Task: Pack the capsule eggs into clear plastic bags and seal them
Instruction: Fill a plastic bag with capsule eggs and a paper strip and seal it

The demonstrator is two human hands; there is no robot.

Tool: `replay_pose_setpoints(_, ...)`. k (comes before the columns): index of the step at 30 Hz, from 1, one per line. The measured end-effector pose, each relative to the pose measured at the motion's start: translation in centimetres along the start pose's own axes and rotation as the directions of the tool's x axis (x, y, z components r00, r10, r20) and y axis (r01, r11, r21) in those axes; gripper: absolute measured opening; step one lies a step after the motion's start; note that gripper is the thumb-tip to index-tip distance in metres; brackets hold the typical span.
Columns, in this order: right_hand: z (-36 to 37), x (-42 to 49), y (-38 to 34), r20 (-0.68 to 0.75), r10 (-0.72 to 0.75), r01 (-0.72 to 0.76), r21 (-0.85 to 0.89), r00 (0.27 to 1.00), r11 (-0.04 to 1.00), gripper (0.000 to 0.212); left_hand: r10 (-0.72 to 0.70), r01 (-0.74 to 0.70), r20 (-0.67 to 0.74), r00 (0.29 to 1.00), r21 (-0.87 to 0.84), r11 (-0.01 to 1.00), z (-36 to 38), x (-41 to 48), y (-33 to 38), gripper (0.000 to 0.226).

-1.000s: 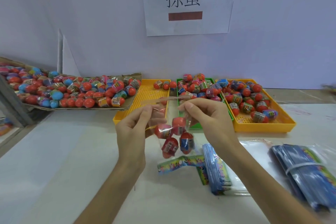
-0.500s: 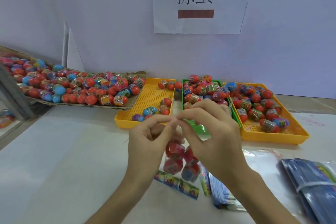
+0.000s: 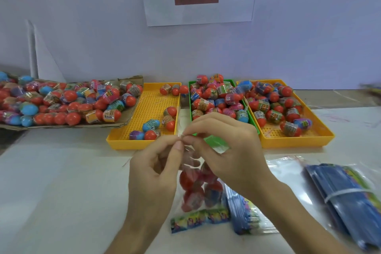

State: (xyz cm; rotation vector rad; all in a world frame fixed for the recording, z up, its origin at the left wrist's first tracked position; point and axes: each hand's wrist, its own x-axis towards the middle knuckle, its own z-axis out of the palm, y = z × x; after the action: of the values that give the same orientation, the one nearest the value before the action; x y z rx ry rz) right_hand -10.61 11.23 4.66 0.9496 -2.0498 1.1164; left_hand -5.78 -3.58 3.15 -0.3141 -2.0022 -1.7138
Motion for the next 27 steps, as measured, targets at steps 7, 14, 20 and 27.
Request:
replay_pose_setpoints(7, -0.1, 0.1, -0.1, 0.084, -0.013, 0.013, -0.008, 0.996, 1.0, 0.009, 0.109, -0.121, 0.081, 0.991, 0.17, 0.978, -0.3, 0.1, -0.9, 0.018)
replay_pose_setpoints(14, -0.1, -0.1, 0.4, 0.118, -0.059, 0.059, 0.005, 0.991, 0.998, 0.006, 0.208, -0.259, 0.174, 0.963, 0.373, 0.891, -1.2, 0.4, -2.4, 0.013)
replay_pose_setpoints(20, 0.3, -0.4, 0.4, 0.139, -0.015, 0.011, 0.026, 0.99, 1.0, 0.006, 0.212, -0.285, 0.213, 0.954, 0.413, 0.865, -1.4, 0.6, -2.7, 0.012)
replay_pose_setpoints(27, 0.1, -0.2, 0.2, 0.116, 0.007, -0.007, 0.0, 0.993, 1.0, 0.005, 0.206, -0.264, 0.203, 0.957, 0.319, 0.91, -0.9, 0.6, -2.5, 0.015)
